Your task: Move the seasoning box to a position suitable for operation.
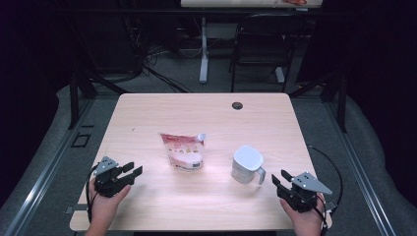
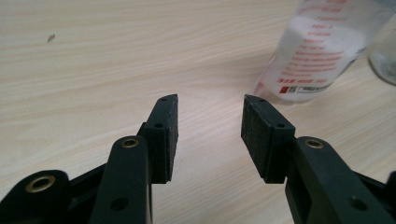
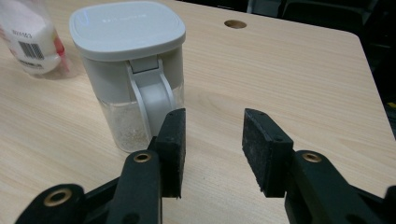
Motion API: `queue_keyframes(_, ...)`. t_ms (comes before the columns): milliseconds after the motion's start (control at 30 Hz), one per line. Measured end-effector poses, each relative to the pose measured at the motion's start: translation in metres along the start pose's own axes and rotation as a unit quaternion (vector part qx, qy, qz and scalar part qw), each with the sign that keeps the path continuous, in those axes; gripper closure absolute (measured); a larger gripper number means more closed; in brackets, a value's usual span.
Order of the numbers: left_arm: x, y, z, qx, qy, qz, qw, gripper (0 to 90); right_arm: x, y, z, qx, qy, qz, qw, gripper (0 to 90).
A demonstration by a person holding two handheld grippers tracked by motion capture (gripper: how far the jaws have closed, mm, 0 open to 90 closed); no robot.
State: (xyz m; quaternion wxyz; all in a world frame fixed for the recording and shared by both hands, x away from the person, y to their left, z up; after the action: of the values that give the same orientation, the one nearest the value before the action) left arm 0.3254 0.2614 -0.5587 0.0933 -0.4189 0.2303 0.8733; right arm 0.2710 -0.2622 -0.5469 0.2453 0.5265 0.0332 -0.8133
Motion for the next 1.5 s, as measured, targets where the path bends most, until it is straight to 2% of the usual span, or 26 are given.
queue_keyframes(100, 0.000, -0.002, -0.002, 0.001, -0.003, 0.005, 1.0000, 54.3, 0.001, 0.002, -0.002, -0.007, 0.006, -0.010, 0.9999, 59.9)
queue_keyframes(200, 0.003, -0.002, 0.001, -0.011, -0.011, -0.019, 0.9997, 54.2, 0.001, 0.002, -0.003, -0.005, 0.007, -0.010, 0.9999, 59.0)
queue_keyframes(233, 0.003, -0.002, 0.001, -0.015, -0.007, -0.024, 0.9996, 54.3, 0.001, 0.002, -0.004, -0.007, 0.005, -0.008, 0.9999, 58.6)
queue_keyframes(300, 0.003, -0.004, 0.002, -0.017, -0.010, -0.029, 0.9994, 54.3, 0.002, 0.001, -0.006, -0.011, -0.010, 0.000, 0.9999, 53.5)
queue_keyframes(367, 0.004, -0.006, 0.001, -0.011, -0.007, -0.016, 0.9998, 54.6, 0.003, -0.001, -0.008, -0.018, -0.031, -0.003, 0.9993, 50.5)
queue_keyframes(433, 0.005, -0.006, 0.000, -0.010, -0.012, -0.011, 0.9998, 55.0, 0.003, -0.003, -0.007, -0.019, -0.036, -0.002, 0.9992, 50.6)
queue_keyframes(533, 0.004, -0.005, 0.000, -0.008, -0.016, -0.017, 0.9997, 54.9, 0.001, -0.006, -0.004, -0.021, -0.028, 0.005, 0.9994, 51.5)
queue_keyframes(600, 0.004, -0.004, 0.000, -0.007, -0.012, -0.018, 0.9997, 54.5, 0.000, -0.008, -0.003, -0.022, -0.027, 0.011, 0.9993, 55.3)
queue_keyframes(667, 0.005, -0.004, 0.000, -0.007, -0.018, -0.020, 0.9996, 54.0, -0.001, -0.009, -0.004, -0.035, -0.028, 0.006, 0.9990, 57.5)
queue_keyframes(700, 0.005, -0.004, -0.001, -0.009, -0.014, -0.021, 0.9996, 54.0, -0.001, -0.010, -0.005, -0.040, -0.028, 0.001, 0.9988, 57.6)
queue_keyframes(833, 0.005, -0.003, -0.001, -0.009, -0.011, -0.021, 0.9997, 52.8, -0.002, -0.013, -0.010, -0.055, -0.036, 0.009, 0.9978, 58.5)
queue_keyframes(1033, 0.006, 0.000, 0.002, -0.005, -0.013, -0.028, 0.9995, 52.4, -0.005, -0.017, -0.017, -0.057, -0.035, 0.014, 0.9977, 59.7)
queue_keyframes(1300, 0.010, -0.004, 0.005, -0.011, -0.012, -0.019, 0.9997, 52.1, -0.009, -0.022, -0.027, -0.061, -0.033, 0.028, 0.9972, 60.4)
queue_keyframes(1433, 0.011, -0.005, 0.007, -0.015, -0.014, -0.019, 0.9996, 51.9, -0.011, -0.022, -0.033, -0.065, -0.038, 0.026, 0.9968, 62.4)
queue_keyframes(1500, 0.012, -0.006, 0.008, -0.016, -0.010, -0.016, 0.9997, 51.9, -0.012, -0.023, -0.036, -0.062, -0.043, 0.034, 0.9966, 63.7)
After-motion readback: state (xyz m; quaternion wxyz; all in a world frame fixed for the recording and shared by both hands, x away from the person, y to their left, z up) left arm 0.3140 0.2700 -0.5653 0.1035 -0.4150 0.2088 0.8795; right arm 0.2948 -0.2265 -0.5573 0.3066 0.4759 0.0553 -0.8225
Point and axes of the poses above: each handheld gripper's, and its own axes: z roughly backward along the jaws, x roughly out of its underside, y roughly to its right, the point moved 3 cm from there along -z, roughly forward along the jaws, and after that the axes turned 11 degrees about z, right-handed, at the moved point
